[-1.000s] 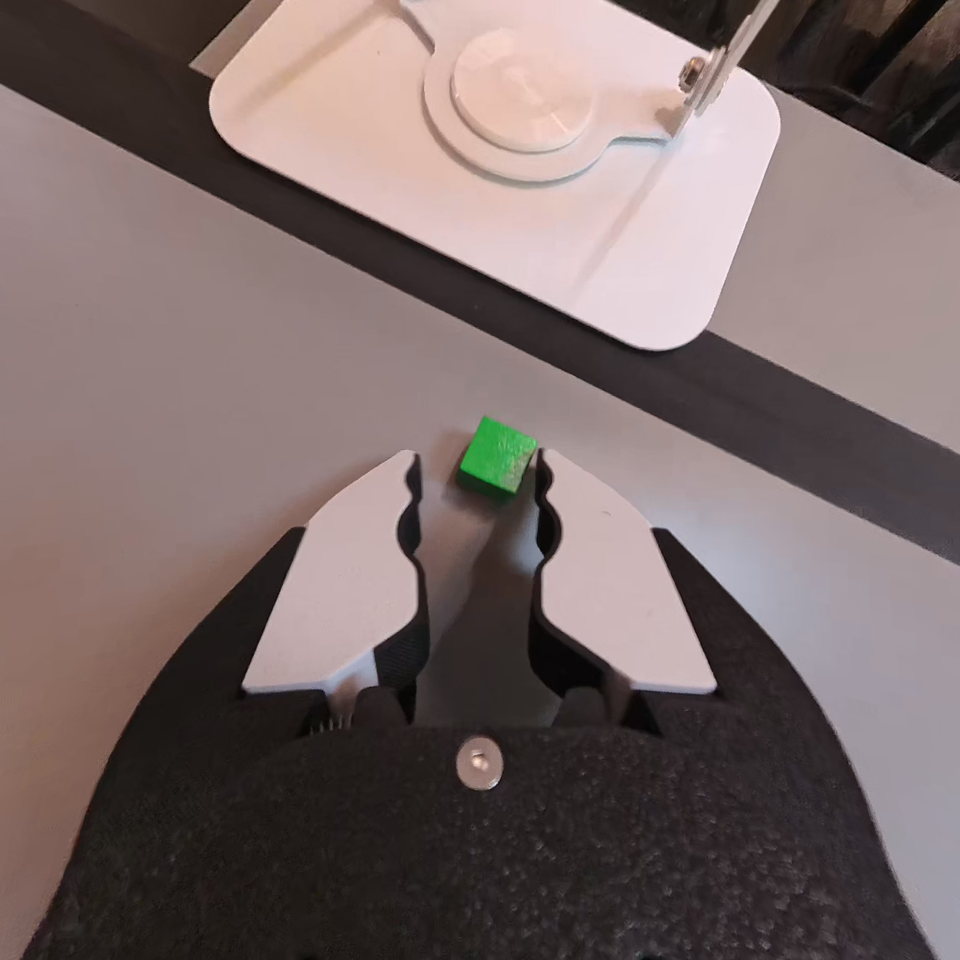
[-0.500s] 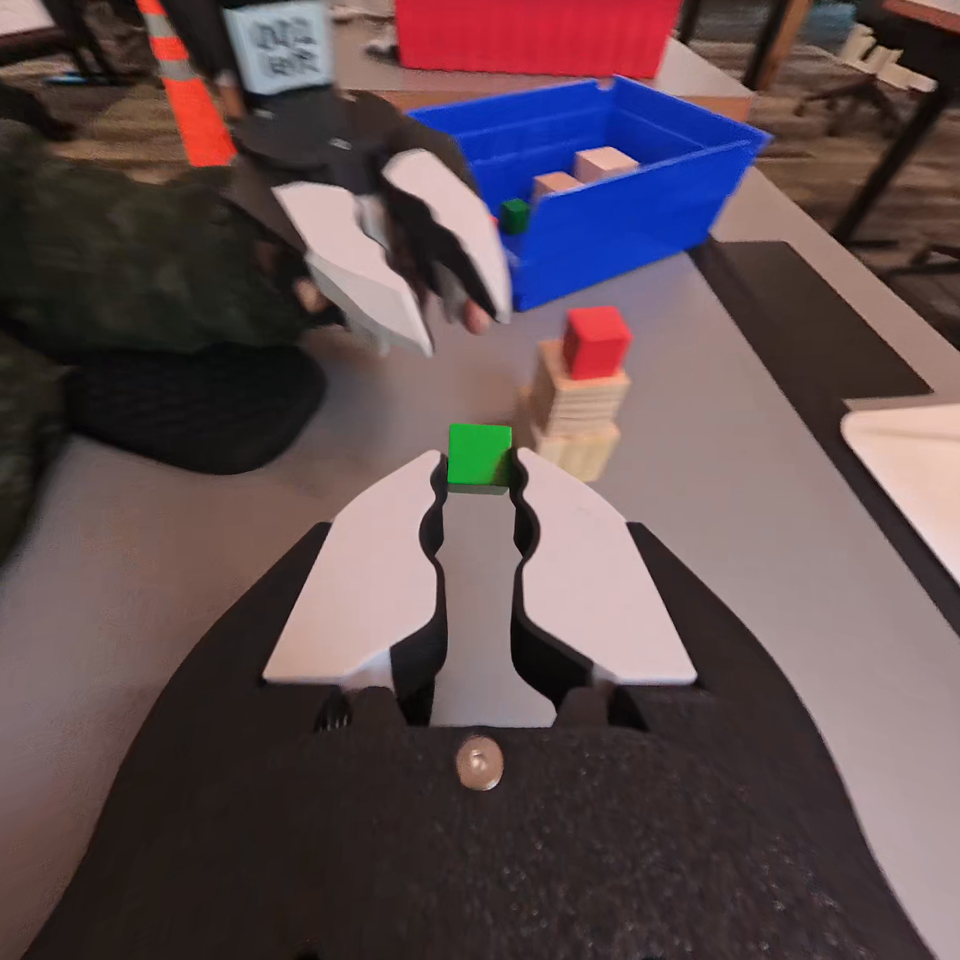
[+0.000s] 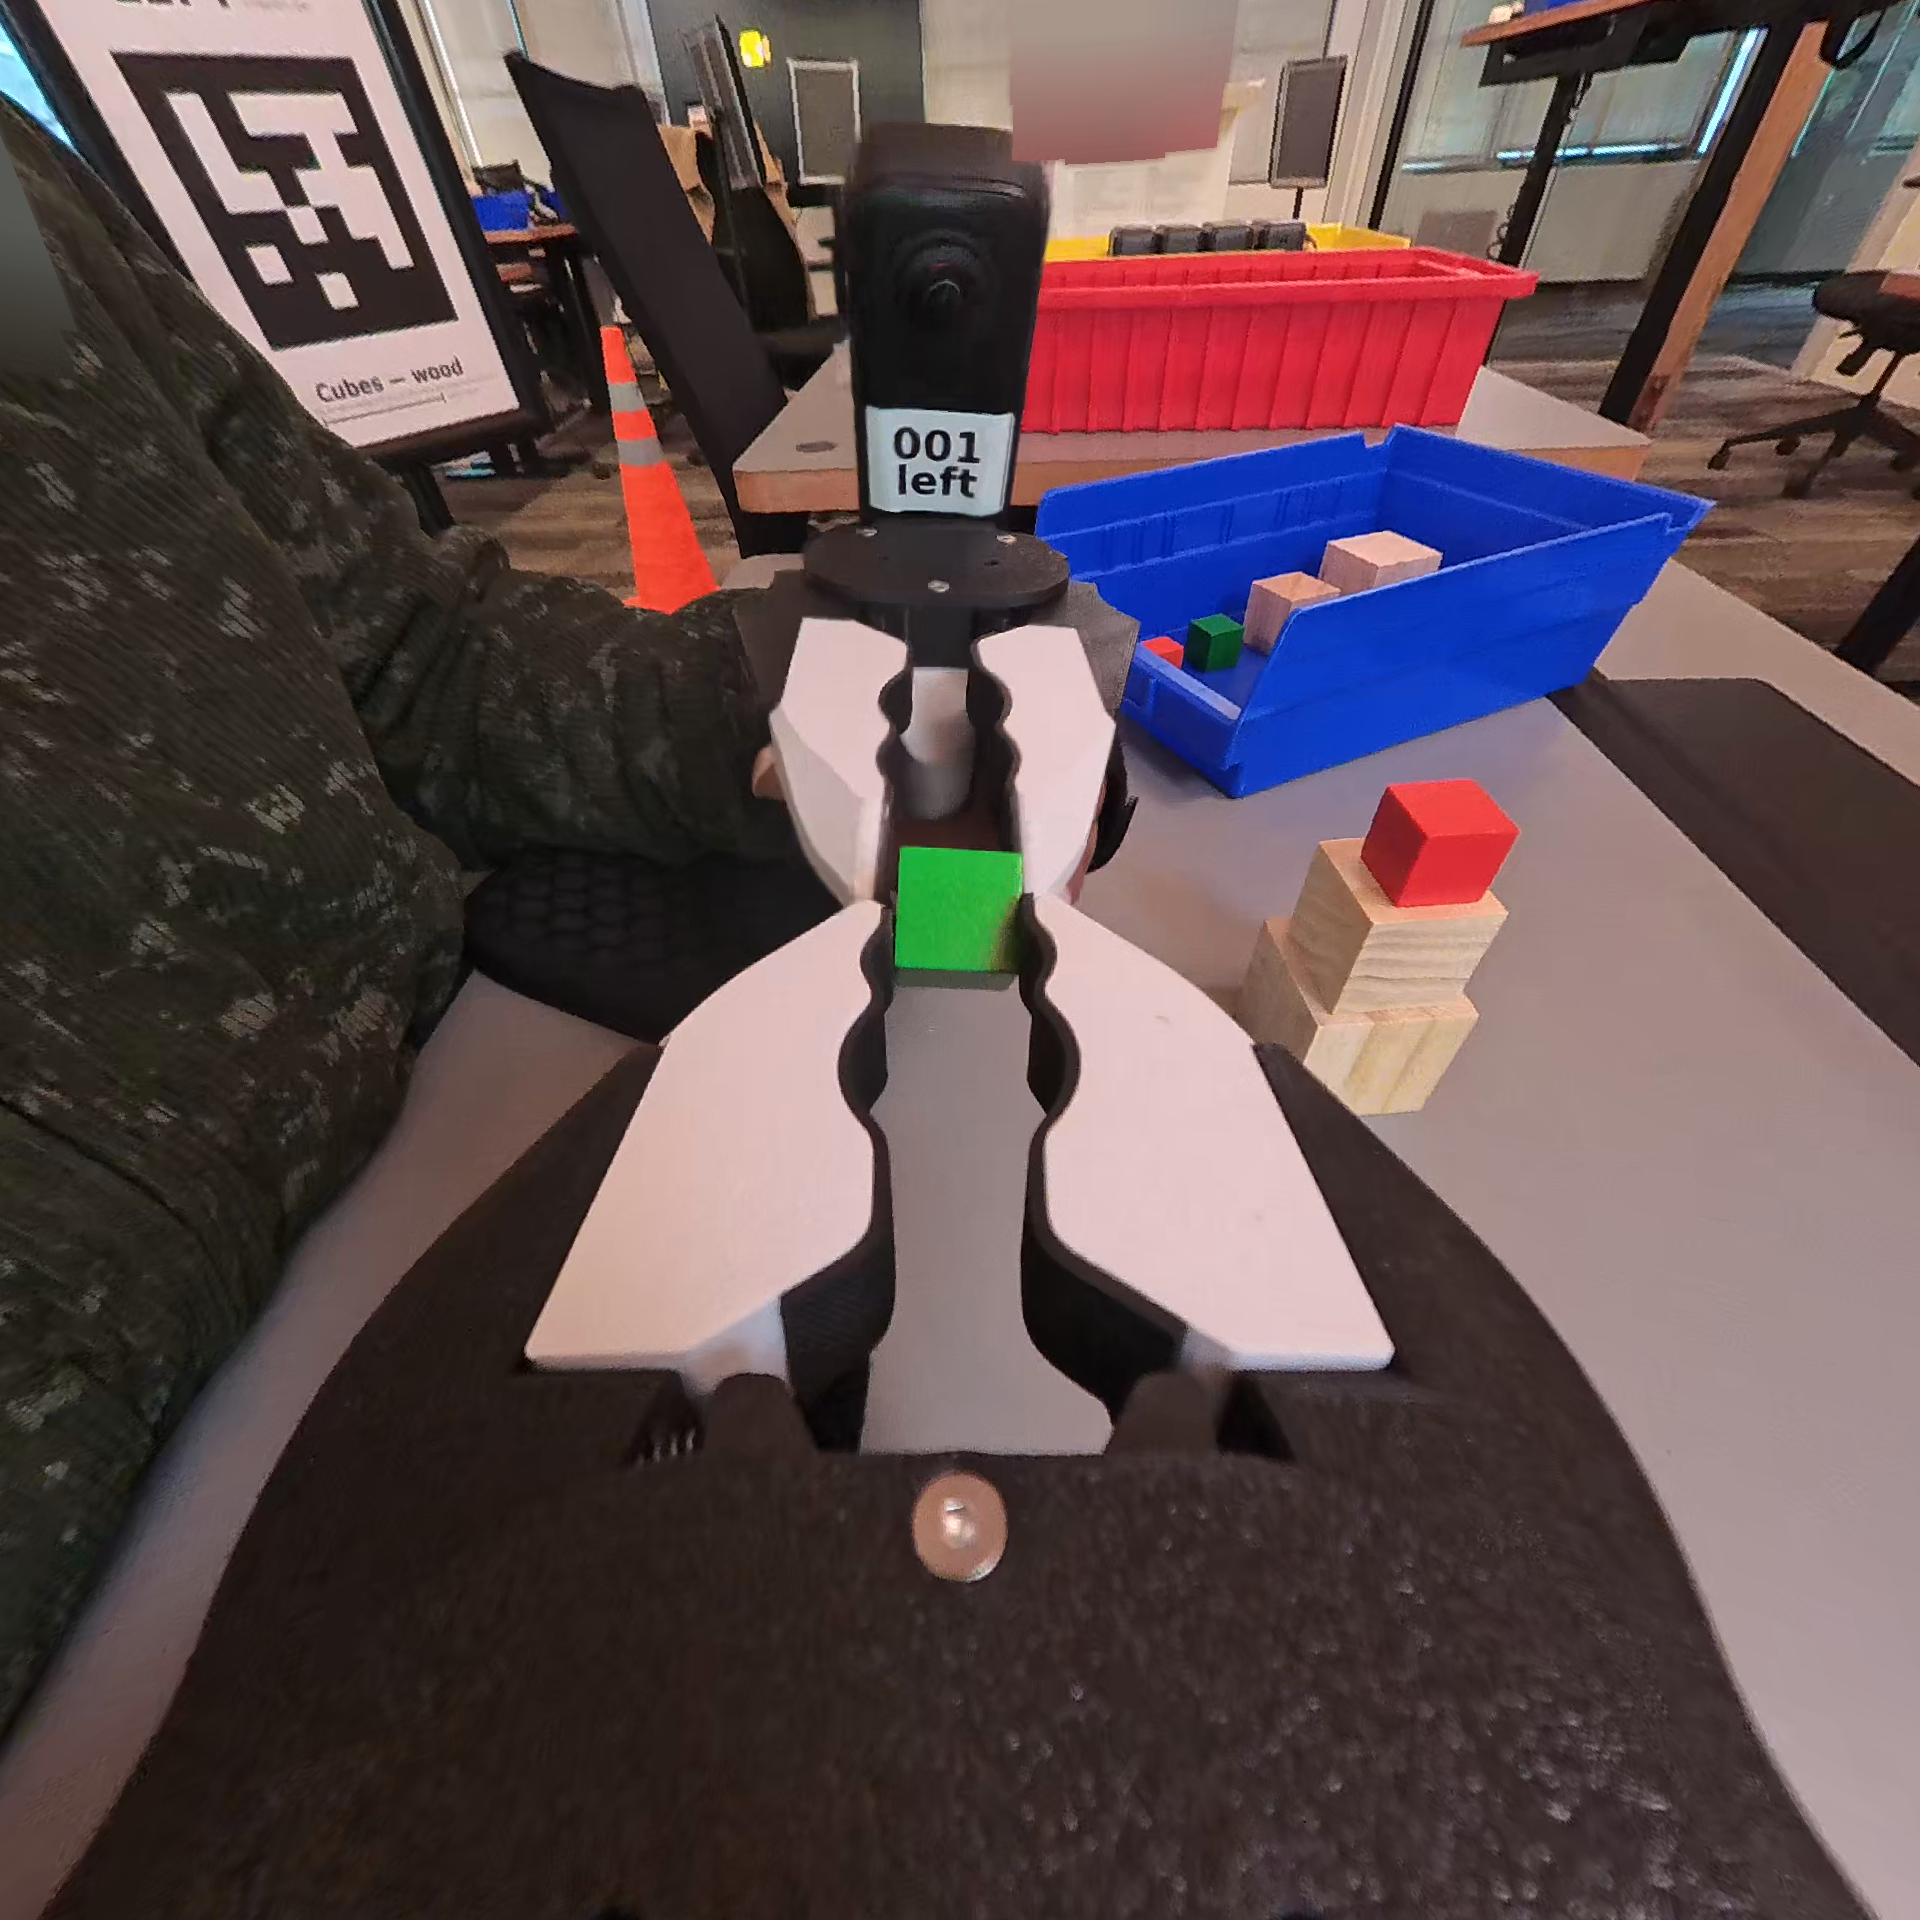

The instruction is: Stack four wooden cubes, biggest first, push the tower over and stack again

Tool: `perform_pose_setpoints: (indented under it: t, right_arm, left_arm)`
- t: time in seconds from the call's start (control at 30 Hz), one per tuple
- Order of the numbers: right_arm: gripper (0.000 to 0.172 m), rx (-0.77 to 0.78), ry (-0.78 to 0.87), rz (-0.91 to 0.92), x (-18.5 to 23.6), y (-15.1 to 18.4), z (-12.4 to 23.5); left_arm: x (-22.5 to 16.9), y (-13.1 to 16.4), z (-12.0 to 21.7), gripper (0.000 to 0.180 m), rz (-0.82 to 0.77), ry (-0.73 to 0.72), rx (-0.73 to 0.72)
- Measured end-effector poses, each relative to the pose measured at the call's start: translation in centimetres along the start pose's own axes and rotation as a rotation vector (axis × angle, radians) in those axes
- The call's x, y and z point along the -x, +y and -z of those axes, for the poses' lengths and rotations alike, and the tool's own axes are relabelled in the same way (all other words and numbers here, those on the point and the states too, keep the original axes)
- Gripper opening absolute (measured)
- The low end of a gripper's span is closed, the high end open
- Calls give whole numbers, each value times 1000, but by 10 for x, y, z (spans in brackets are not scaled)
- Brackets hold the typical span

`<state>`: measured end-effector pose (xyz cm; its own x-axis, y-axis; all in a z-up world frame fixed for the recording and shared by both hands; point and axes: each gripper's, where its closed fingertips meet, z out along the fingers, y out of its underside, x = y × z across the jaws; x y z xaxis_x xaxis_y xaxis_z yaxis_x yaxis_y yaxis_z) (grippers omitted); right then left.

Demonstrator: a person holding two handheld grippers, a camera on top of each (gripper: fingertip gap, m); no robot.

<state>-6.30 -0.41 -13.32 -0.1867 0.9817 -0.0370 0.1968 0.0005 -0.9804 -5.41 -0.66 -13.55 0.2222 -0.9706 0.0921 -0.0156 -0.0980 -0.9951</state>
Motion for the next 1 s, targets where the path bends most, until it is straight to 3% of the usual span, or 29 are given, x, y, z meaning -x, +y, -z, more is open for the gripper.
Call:
perform_pose_setpoints:
  t: [0.33, 0.7, 0.8, 0.93, 1.0]
  right_arm:
    - [23, -51, 31, 13, -4, 5, -4]
    - [28, 76, 49, 18, -7, 31, -8]
    - [21, 116, 38, 12, -5, 41, -12]
    - [21, 20, 33, -9, -5, 32, -10]
    - [21, -43, 28, -15, -4, 24, -7]
  left_arm:
    - [7, 2, 4, 20, 47, -11, 15]
    - [13, 30, 16, 21, -50, -50, 282]
    - [11, 35, 14, 21, -57, -40, 307]
    - [9, 24, 12, 20, -69, -33, 203]
    - [6, 15, 12, 30, -60, -13, 137]
